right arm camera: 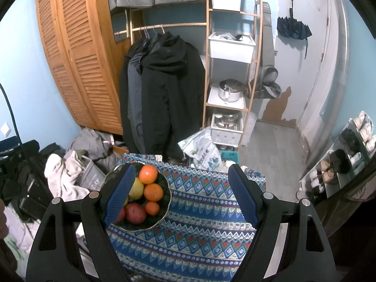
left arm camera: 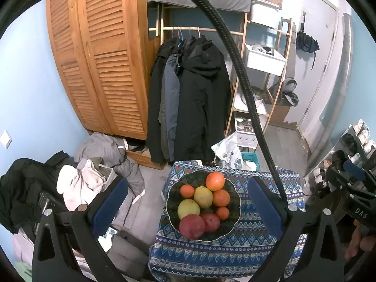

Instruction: Organize fruits

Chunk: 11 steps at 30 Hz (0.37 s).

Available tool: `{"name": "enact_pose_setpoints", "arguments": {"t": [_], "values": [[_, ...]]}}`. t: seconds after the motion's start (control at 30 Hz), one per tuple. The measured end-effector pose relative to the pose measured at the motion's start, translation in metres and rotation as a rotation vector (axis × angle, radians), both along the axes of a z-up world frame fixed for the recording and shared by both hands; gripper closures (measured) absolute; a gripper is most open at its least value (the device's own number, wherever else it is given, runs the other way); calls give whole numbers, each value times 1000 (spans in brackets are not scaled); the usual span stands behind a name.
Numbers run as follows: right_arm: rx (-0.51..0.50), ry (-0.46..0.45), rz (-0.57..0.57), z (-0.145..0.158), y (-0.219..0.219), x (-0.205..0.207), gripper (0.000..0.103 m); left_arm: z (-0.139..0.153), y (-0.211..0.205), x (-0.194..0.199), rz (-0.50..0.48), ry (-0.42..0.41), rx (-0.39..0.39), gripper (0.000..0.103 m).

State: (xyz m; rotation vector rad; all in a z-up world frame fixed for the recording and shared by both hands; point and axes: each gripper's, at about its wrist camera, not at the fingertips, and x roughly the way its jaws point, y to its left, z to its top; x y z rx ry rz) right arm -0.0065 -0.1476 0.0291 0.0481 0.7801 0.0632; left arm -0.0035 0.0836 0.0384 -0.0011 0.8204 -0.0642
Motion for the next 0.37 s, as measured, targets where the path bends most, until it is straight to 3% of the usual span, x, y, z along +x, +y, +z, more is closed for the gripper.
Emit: {"name": "enact_pose_setpoints", "arguments": {"t": [0.37], "values": [[3, 8, -4, -5, -2, -8, 23, 1, 0, 0, -13, -5, 12, 1]]}}
